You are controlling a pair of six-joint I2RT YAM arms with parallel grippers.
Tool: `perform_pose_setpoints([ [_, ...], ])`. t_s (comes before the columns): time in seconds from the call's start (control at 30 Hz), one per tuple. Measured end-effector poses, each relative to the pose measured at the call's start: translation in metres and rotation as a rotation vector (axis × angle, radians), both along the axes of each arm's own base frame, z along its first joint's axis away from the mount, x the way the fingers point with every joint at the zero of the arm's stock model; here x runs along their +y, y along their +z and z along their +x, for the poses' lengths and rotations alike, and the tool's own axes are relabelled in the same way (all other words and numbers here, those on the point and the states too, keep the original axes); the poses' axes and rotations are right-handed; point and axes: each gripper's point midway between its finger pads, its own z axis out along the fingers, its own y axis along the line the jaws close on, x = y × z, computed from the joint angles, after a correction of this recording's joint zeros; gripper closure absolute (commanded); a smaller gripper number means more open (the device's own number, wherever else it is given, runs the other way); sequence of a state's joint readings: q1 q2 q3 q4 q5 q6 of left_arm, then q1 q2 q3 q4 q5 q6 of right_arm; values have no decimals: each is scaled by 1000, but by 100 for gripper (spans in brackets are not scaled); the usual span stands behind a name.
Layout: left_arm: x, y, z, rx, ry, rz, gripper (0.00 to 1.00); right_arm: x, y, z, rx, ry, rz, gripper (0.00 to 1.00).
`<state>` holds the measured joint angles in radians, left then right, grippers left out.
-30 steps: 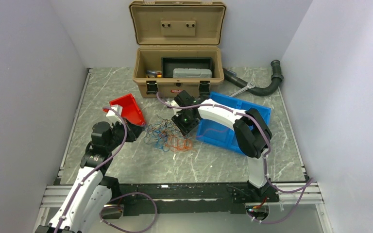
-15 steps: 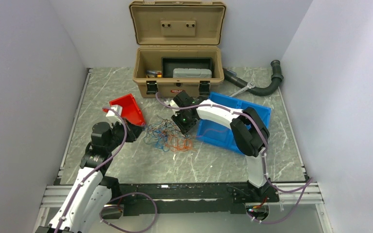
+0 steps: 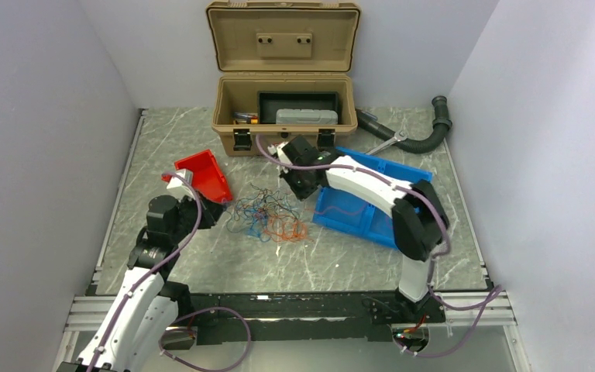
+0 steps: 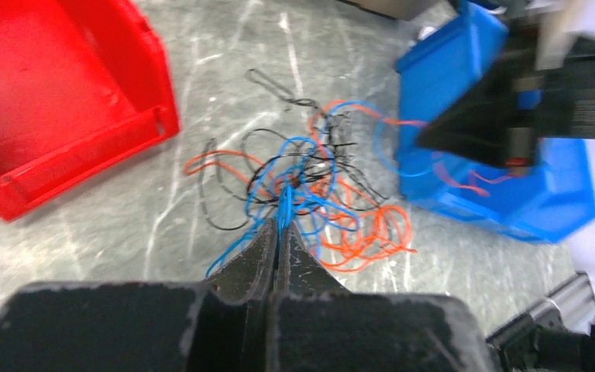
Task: Untangle the cables
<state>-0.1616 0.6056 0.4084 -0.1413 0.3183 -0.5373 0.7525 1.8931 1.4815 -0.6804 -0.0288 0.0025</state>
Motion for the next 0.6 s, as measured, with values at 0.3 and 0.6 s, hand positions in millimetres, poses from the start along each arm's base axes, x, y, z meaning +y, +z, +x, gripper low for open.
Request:
perform_pose_setpoints([
  [0.3,40,-23,1,119,228,72,100,-72,131,27,-267,-292,187,100],
  [0.6,58,-26,-2,147,338,64,100,-222,175,30,-429,-808,312,100],
])
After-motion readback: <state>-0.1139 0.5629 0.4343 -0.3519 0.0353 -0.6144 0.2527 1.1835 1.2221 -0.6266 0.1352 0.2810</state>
